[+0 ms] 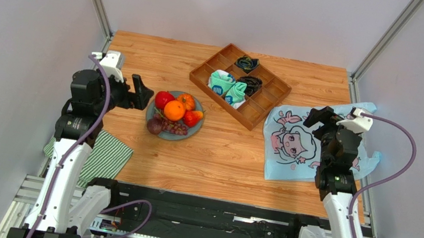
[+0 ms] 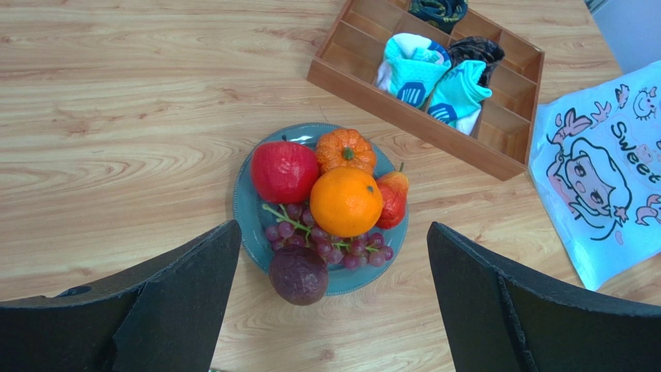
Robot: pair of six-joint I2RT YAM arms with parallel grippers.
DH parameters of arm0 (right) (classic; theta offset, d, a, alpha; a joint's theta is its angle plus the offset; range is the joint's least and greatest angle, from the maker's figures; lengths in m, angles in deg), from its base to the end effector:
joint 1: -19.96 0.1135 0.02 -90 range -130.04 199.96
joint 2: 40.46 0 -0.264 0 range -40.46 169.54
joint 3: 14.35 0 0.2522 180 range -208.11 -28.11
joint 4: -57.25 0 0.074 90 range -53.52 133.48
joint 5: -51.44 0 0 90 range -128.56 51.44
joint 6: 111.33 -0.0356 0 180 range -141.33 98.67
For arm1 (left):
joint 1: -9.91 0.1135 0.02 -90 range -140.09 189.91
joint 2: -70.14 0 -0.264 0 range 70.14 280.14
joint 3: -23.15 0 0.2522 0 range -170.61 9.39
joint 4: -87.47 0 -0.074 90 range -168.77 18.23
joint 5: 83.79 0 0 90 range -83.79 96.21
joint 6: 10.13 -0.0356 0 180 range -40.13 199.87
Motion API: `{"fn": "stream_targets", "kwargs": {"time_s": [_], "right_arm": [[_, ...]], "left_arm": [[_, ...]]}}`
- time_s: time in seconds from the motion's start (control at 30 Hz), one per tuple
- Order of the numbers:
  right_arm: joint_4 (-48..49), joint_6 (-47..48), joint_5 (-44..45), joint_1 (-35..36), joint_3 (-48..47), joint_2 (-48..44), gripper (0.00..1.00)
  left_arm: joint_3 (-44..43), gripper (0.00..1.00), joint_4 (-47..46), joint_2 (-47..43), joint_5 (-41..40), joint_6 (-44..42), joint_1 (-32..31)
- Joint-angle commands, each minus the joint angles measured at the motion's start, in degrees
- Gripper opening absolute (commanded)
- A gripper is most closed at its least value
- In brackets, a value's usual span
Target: Place the fruits into the plastic bag
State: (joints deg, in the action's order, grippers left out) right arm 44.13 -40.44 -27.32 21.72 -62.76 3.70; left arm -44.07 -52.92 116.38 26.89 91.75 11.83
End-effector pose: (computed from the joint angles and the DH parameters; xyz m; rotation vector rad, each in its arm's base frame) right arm 0.1899 -0.0011 0.2993 0.4021 1.6761 0.1001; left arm 0.1749 -0.0067 0.3602 0.0187 1.9002 -0.4599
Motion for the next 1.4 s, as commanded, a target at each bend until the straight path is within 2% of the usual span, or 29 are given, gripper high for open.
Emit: {"fn": "stream_targets", "kwargs": {"time_s": [0.0,0.2,0.3,0.43,0.6,0.7,0.97,1.23,1.37], "right_arm": [[1.4,0.0,-1.2,0.2,-2.9,0.2,0.87],[0.8,1.0,-3.8,0.2,-3.5,0.7,0.84],[0.2,1.4,-6.3,0.3,-4.4,2.1,0.78],[-5.8,2.6,-6.9,2.3,-7.6,5.1,0.72],[-11.5,5.7,0.7,13.2,-11.9,13.0,0.72],[-16.3,6.0,3.0,17.7,-14.6,18.9,0.71],[-21.4,0.7,-5.4,18.3,-16.3,29.8,0.62],[-25.3,0.7,-7.2,18.3,-18.3,38.6,0.53],[-24.5,0.2,-6.9,18.3,-17.3,41.8,0.49]], "left_arm": [[-1.6,0.99,-1.8,-0.7,-0.1,0.1,0.0],[-1.2,0.99,-1.8,0.0,2.4,0.1,0.0],[-0.3,0.99,-2.7,-0.5,3.5,0.2,0.0],[0.7,0.98,-4.0,-1.3,5.7,0.4,-0.2],[0.7,0.94,-2.9,-2.1,3.5,0.0,-1.6],[0.9,0.93,-2.2,-2.7,0.6,0.6,-6.0],[8.3,0.91,-8.5,-4.8,-2.1,8.8,-15.4],[10.7,0.90,-16.3,2.6,-5.4,14.3,-27.0],[10.7,0.90,-19.6,6.6,-4.7,15.6,-29.2]]}}
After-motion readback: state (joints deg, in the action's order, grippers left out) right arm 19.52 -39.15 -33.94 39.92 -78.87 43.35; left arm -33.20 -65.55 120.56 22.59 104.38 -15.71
